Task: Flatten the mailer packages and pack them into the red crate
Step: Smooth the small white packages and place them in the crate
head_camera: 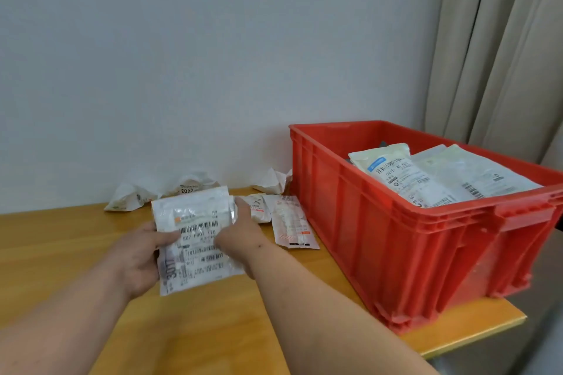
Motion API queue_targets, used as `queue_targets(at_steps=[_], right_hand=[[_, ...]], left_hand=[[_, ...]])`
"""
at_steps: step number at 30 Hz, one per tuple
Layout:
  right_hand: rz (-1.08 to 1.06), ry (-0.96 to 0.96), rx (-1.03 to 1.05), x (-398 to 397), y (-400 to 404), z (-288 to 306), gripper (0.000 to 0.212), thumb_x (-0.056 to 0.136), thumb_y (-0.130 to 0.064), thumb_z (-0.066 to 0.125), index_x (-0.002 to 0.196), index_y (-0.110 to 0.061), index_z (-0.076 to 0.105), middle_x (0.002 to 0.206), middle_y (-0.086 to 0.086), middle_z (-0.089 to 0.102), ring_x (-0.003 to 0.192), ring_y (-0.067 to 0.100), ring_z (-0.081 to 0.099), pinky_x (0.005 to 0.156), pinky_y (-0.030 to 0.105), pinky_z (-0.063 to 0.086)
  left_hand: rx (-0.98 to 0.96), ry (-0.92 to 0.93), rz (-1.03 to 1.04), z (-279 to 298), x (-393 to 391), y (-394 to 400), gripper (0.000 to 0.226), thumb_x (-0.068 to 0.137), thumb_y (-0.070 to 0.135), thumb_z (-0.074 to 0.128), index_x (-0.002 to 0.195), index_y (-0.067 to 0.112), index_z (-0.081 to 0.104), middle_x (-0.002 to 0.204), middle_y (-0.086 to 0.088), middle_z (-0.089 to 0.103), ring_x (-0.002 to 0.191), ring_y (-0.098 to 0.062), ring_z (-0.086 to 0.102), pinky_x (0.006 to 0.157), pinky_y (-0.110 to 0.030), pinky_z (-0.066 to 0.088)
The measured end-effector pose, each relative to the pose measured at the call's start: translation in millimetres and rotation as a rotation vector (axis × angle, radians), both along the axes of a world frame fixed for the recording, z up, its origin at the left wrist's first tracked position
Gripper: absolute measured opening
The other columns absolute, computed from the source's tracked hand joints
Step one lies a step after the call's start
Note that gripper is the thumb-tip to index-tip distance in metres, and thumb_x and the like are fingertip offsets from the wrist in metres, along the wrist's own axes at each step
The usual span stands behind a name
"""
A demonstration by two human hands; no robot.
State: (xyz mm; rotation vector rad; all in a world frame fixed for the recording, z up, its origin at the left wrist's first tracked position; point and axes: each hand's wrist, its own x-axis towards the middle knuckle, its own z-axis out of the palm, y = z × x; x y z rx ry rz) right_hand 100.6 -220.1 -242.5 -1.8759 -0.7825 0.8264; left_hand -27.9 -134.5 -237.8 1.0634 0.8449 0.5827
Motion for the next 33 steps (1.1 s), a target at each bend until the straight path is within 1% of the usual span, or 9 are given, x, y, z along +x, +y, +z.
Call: queue_targets(at_steps=[5, 9, 13, 15, 21, 23, 26, 30, 33], right_hand=[[-0.049, -0.377, 0.139, 8.0, -19.4, 71.4, 0.086, 0.085, -0.002, 0.045, 0.149, -0.044, 0.006, 0.076, 0.001, 0.054, 0.074, 0.025, 0.058, 0.089, 0.044, 0.044], [-0.175, -0.643, 0.205, 28.9, -45.9, 125.9, 0.084, 0.079, -0.002, 0.046, 0.144, -0.043, 0.011, 0.091, 0.004, 0.066, 0.085, 0.028, 0.063, 0.09, 0.045, 0.036], [-0.312, -0.71, 0.277, 76.3, -85.7, 148.8, 0.08, 0.081, -0.003, 0.043, 0.144, -0.042, 0.015, 0.105, 0.009, 0.062, 0.095, 0.032, 0.061, 0.089, 0.048, 0.048], [-0.372, -0.758, 0.326, 100.7, -111.5, 154.6, 0.077, 0.083, -0.002, 0.044, 0.147, -0.038, 0.017, 0.11, 0.013, 0.06, 0.097, 0.034, 0.061, 0.083, 0.042, 0.051], [-0.591, -0.867, 0.254, 170.3, -197.1, 156.4, 0.064, 0.084, 0.004, 0.041, 0.139, -0.029, 0.032, 0.113, 0.014, 0.053, 0.092, 0.035, 0.058, 0.071, 0.041, 0.045], [-0.654, -0.883, 0.144, 189.6, -223.4, 153.3, 0.057, 0.085, 0.003, 0.04, 0.134, -0.027, 0.038, 0.118, 0.014, 0.049, 0.097, 0.035, 0.056, 0.08, 0.046, 0.051], [-0.74, -0.888, 0.002, 214.3, -253.1, 143.5, 0.053, 0.084, -0.001, 0.042, 0.13, -0.027, 0.041, 0.122, 0.013, 0.047, 0.106, 0.037, 0.053, 0.093, 0.053, 0.048], [-0.789, -0.92, -0.148, 236.6, -274.1, 126.2, 0.048, 0.085, -0.007, 0.045, 0.129, -0.027, 0.043, 0.123, 0.012, 0.05, 0.113, 0.036, 0.05, 0.096, 0.047, 0.037], [-0.769, -0.943, -0.274, 247.3, -280.9, 114.4, 0.046, 0.086, -0.015, 0.044, 0.13, -0.029, 0.044, 0.124, 0.012, 0.051, 0.115, 0.036, 0.05, 0.097, 0.047, 0.034]], left_hand=[[0.186, -0.111, 0.068, 42.4, 26.0, -8.4, 0.026, 0.097, 0.002, 0.052, 0.118, 0.014, 0.061, 0.109, -0.011, 0.069, 0.088, -0.024, 0.066, 0.065, -0.039, 0.051], [0.383, -0.125, -0.027, 82.6, 62.1, -34.1, 0.04, 0.096, 0.004, 0.055, 0.129, 0.025, 0.05, 0.115, -0.005, 0.066, 0.095, -0.025, 0.065, 0.066, -0.038, 0.052], [0.537, -0.164, -0.06, 115.3, 110.6, -84.1, 0.072, 0.092, -0.005, 0.057, 0.142, 0.038, 0.03, 0.113, -0.002, 0.064, 0.093, -0.021, 0.067, 0.059, -0.036, 0.058], [0.661, -0.136, -0.025, 125.5, 138.2, -111.1, 0.087, 0.089, -0.003, 0.061, 0.148, 0.041, 0.014, 0.113, -0.003, 0.061, 0.09, -0.02, 0.067, 0.066, -0.04, 0.061], [1.077, -0.002, -0.13, 135.5, 216.7, -189.1, 0.032, 0.091, 0.005, 0.058, 0.114, 0.026, 0.05, 0.104, -0.001, 0.062, 0.068, -0.006, 0.059, 0.051, -0.017, 0.049], [1.152, 0.056, -0.259, 135.2, 238.7, -209.6, 0.031, 0.092, 0.006, 0.056, 0.118, 0.023, 0.061, 0.114, 0.002, 0.061, 0.083, -0.006, 0.061, 0.066, -0.008, 0.049], [1.2, 0.164, -0.464, 132.9, 265.3, -236.7, 0.037, 0.094, 0.019, 0.054, 0.131, 0.024, 0.059, 0.137, 0.001, 0.057, 0.122, -0.019, 0.055, 0.105, -0.039, 0.044], [1.426, 0.434, -0.652, 129.7, 290.9, -258.0, 0.043, 0.098, 0.028, 0.047, 0.14, 0.034, 0.05, 0.147, 0.006, 0.048, 0.131, -0.023, 0.046, 0.108, -0.045, 0.031], [1.633, 0.674, -0.722, 126.6, 299.4, -263.2, 0.041, 0.098, 0.03, 0.041, 0.136, 0.044, 0.05, 0.142, 0.01, 0.05, 0.131, -0.023, 0.04, 0.097, -0.045, 0.026]])
